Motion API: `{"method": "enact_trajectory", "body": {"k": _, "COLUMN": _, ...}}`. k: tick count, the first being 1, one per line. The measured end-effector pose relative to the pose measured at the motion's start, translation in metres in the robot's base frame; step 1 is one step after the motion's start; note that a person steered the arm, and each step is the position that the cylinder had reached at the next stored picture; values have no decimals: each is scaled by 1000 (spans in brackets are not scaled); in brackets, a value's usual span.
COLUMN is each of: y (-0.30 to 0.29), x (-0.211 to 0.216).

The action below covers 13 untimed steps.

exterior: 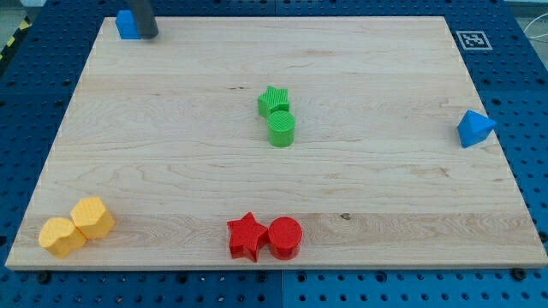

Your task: Push green circle above the green star

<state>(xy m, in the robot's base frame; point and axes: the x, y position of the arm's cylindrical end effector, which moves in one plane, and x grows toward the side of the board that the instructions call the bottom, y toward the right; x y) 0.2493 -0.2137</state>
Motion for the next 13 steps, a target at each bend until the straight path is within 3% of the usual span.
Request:
{"method": "enact_trajectory", "body": {"k": 2, "y": 9, "x": 121}}
{"method": "enact_trajectory", "body": {"k": 3, "y": 53, "x": 173}}
{"method": "enact_trajectory", "body": {"k": 5, "y": 142, "x": 185}}
{"method": "enact_trajectory", "body": {"k": 7, "y": 190, "x": 224}}
{"method": "enact_trajectory", "body": {"k": 9, "y": 237, "x": 223}}
{"method": "enact_trajectory", "body": {"k": 13, "y": 262, "x": 142}}
